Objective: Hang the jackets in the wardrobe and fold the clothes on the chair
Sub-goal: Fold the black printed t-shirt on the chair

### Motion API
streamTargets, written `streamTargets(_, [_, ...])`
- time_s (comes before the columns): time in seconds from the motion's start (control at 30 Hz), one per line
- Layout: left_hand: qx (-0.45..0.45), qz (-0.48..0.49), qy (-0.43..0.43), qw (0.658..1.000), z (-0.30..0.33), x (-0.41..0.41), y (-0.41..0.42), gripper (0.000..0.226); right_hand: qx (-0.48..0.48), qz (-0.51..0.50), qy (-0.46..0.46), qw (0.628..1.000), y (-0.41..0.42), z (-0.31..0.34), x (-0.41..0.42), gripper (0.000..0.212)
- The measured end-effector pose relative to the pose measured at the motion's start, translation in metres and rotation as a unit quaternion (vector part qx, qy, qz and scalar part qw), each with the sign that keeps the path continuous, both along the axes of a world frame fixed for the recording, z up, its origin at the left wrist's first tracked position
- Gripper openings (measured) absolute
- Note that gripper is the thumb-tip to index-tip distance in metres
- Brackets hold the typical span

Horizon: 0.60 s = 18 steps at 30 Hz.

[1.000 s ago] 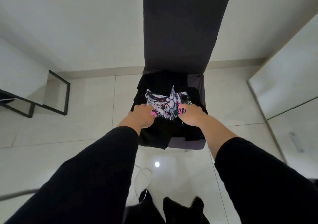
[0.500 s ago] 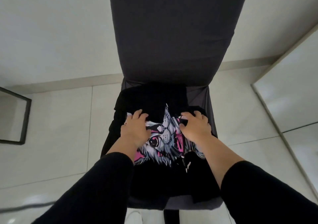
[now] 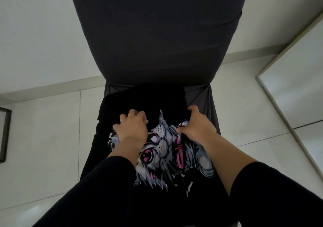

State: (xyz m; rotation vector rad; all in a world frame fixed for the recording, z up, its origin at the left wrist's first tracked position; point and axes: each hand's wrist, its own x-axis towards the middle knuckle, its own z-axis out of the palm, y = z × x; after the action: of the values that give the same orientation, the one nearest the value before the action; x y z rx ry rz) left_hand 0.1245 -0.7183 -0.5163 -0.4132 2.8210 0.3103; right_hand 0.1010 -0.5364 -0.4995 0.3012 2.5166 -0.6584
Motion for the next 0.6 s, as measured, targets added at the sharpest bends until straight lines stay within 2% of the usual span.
streamTargets(0.1, [0.002,-0.014,0.064,0.998,0.013,-0.009,0.000,0.019,0.077,0.000,0.039,0.996,0.016,0.016,-0.006,0.057])
streamTargets(0.17, [0.026,-0.031,0.074,0.996,0.018,-0.010,0.007,0.022,0.149,-0.006,0.077,0.986,0.031,0.027,-0.009,0.048])
streamTargets(0.23, [0.053,-0.053,0.031,0.997,0.017,-0.007,0.016,0.029,0.217,-0.014,0.101,0.971,0.046,0.036,-0.009,0.047])
streamTargets(0.3, [0.051,-0.063,-0.040,0.996,0.010,-0.002,0.023,0.045,0.259,-0.008,0.095,0.961,0.054,0.037,-0.009,0.050])
streamTargets(0.37, [0.035,-0.063,-0.051,0.996,0.003,0.003,0.028,0.053,0.271,0.008,0.075,0.960,0.049,0.028,-0.006,0.050])
streamTargets(0.5, [0.065,-0.028,0.050,0.996,-0.009,0.005,0.026,0.020,0.259,0.039,0.114,0.958,0.024,0.006,0.005,0.065])
streamTargets(0.6, [0.107,0.016,0.136,0.985,-0.005,0.001,0.018,0.017,0.224,0.082,0.175,0.955,0.003,-0.003,0.000,0.075])
